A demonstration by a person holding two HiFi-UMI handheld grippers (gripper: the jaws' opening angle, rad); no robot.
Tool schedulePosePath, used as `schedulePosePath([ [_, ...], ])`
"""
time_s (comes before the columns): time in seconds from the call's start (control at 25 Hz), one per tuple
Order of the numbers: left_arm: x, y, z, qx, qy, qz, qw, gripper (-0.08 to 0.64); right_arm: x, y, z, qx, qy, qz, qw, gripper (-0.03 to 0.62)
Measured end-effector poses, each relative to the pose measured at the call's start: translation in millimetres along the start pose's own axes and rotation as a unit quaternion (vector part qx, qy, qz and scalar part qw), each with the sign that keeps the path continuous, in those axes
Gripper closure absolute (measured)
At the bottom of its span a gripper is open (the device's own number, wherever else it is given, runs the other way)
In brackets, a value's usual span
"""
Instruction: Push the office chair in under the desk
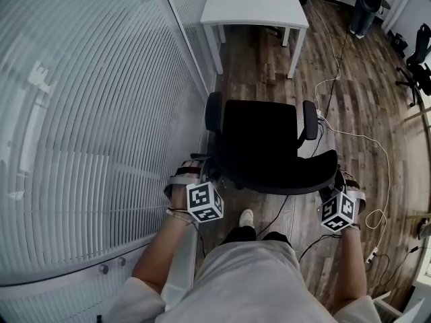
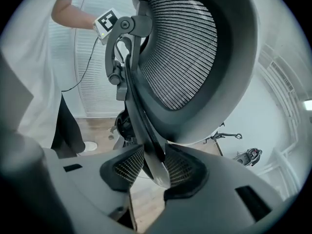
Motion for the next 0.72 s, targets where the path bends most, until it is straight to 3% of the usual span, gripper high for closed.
schedulePosePath([
  [0.72,57,-47,22,0.011,0.011,0.001,0.9999,0.376,-59,-50,-8,0.011,-0.003,-0.009,1.0,0.446],
])
Point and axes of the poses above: the fingertips, and each gripper's own axes: y backward along the fingers, x to its left, z out of its top, the point moved 7 cm from there along y, backward along the fingers, and after that the axes turned 15 degrees about y, right-handed, at the moved point
